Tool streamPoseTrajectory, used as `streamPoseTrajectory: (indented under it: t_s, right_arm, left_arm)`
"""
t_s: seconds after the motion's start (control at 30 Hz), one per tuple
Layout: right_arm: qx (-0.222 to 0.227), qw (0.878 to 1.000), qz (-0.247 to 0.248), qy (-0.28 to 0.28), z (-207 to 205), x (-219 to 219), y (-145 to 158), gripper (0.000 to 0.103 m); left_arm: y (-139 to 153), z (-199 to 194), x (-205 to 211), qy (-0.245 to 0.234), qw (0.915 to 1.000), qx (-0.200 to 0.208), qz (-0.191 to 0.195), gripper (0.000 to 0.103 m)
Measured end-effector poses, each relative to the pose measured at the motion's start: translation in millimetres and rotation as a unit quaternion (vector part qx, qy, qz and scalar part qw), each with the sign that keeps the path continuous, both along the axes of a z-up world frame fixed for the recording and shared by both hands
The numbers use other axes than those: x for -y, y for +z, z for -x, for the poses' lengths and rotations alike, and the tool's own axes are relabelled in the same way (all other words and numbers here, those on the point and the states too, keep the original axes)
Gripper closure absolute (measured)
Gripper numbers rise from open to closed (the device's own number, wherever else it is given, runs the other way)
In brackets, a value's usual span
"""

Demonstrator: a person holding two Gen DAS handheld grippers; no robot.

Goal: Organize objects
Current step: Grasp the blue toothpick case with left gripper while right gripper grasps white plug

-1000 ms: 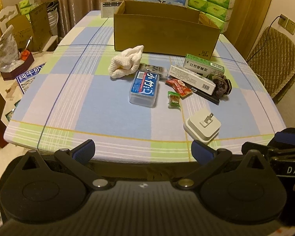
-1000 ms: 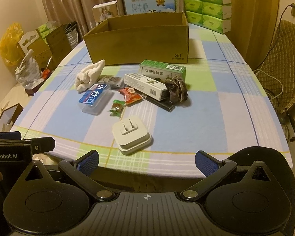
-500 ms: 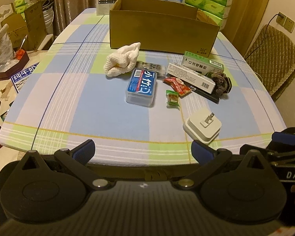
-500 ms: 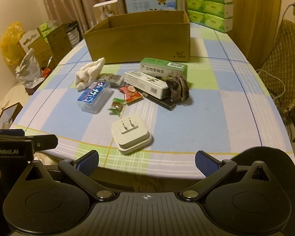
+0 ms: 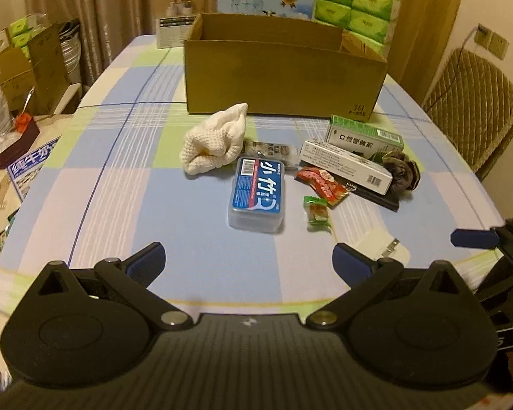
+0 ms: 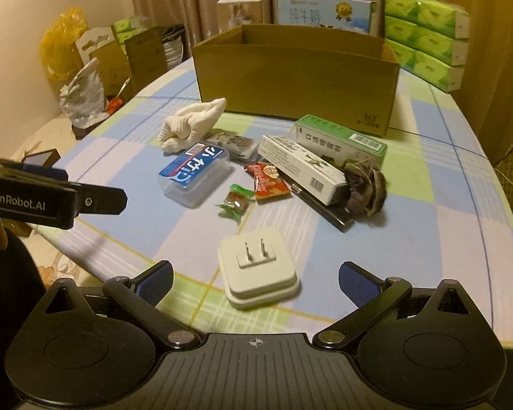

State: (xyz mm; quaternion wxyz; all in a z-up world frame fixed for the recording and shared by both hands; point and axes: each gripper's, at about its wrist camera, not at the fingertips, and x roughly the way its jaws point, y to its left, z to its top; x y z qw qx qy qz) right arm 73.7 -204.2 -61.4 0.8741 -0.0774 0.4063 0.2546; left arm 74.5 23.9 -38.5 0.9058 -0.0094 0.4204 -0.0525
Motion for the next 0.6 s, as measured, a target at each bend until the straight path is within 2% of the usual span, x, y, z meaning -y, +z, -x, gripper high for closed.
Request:
streamPoseTrajectory:
  t_s: [0.1,0.17,0.23,0.37,0.4,0.43,0.6]
  right_arm:
    - [-0.007,1.0,0.011,0.006,-11,-6,-11,0.002]
    - [-0.018,1.0,0.014,0.011,-19,-10,-20,0.003]
    - [-0.03,0.999,0.019,0.016,-27,-13,-29,0.015]
    - [-0.054,0.998,0.033,0.023,-38,-19,-45,0.025]
    - [-0.057,0.998,0.036,0.021,-40,-20,-47,0.034]
    - [-0.06,0.997,0.038,0.017,-41,-19,-49,0.038]
    - [-0.055,0.998,0.031,-0.002,-44,-14,-47,0.039]
  left_arm:
    - [-6,-17,5,-0.018,0.9995,-0.009,-0.024,0.001]
    - [-12,-27,5,-0.025,0.9993,-0.017,-0.021,0.001]
    - [-18,-36,4,-0.027,0.9992,-0.024,-0.018,0.001]
    - [-28,-52,6,-0.041,0.9984,-0.027,-0.028,0.001]
    - [-30,-56,7,-0.045,0.9982,-0.027,-0.029,0.002]
    - [-31,-60,8,-0.051,0.998,-0.025,-0.029,0.004]
    - [-40,-82,15,-0.073,0.9967,-0.021,-0.03,0.013]
